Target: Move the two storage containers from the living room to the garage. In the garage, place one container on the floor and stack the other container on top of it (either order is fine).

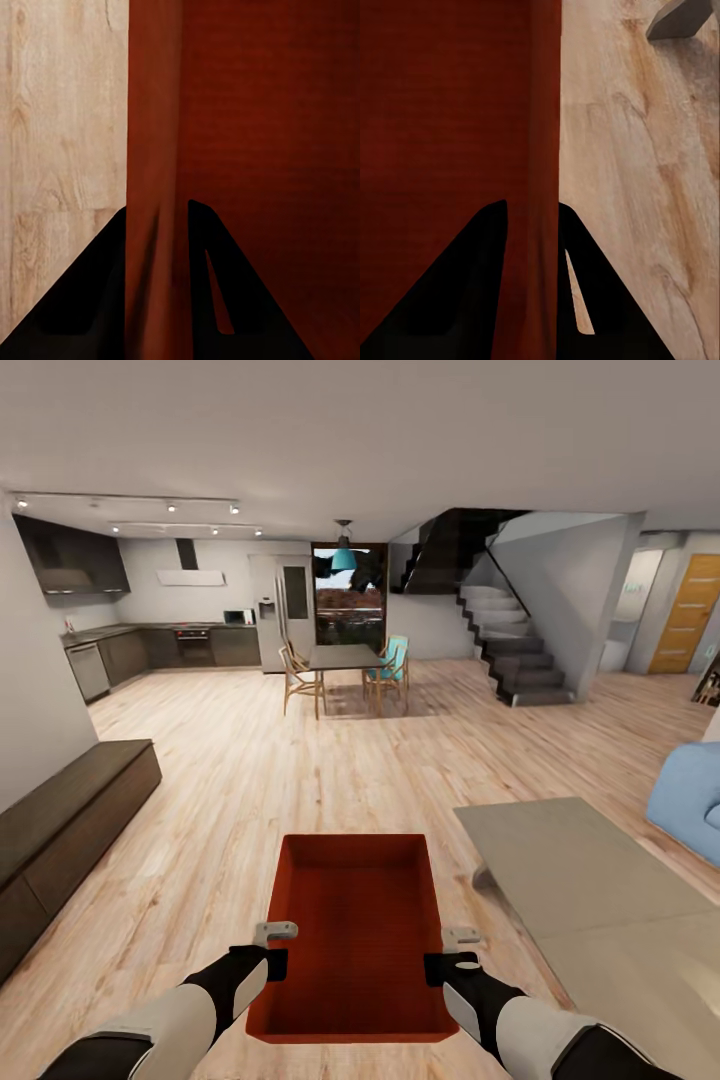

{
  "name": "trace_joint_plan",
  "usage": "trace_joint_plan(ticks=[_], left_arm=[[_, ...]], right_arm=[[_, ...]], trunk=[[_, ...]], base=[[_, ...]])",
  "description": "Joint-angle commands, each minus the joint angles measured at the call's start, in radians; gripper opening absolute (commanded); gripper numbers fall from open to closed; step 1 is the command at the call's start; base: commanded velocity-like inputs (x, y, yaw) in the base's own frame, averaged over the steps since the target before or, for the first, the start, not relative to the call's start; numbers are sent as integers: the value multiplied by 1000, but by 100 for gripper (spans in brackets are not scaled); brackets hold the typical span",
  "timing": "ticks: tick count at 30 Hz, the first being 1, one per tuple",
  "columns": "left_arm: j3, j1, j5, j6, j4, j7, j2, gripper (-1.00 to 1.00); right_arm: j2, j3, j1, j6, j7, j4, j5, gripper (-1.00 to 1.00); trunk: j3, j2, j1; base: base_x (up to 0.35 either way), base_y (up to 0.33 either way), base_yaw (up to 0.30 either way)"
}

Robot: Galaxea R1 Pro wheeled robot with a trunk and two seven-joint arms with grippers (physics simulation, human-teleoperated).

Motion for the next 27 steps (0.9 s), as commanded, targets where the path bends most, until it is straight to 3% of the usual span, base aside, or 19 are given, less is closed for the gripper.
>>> trace_joint_plan(ticks=[1,27], left_arm=[[10,-1,-11,-1,-5,7,-3,-100],[10,-1,-11,2,-5,7,-2,-100]], right_arm=[[6,20,0,-1,1,4,-24,-100],[6,20,0,-1,1,4,-24,-100]], trunk=[[-1,-2,1],[-1,-2,1]], base=[[16,0,122],[293,0,6]])
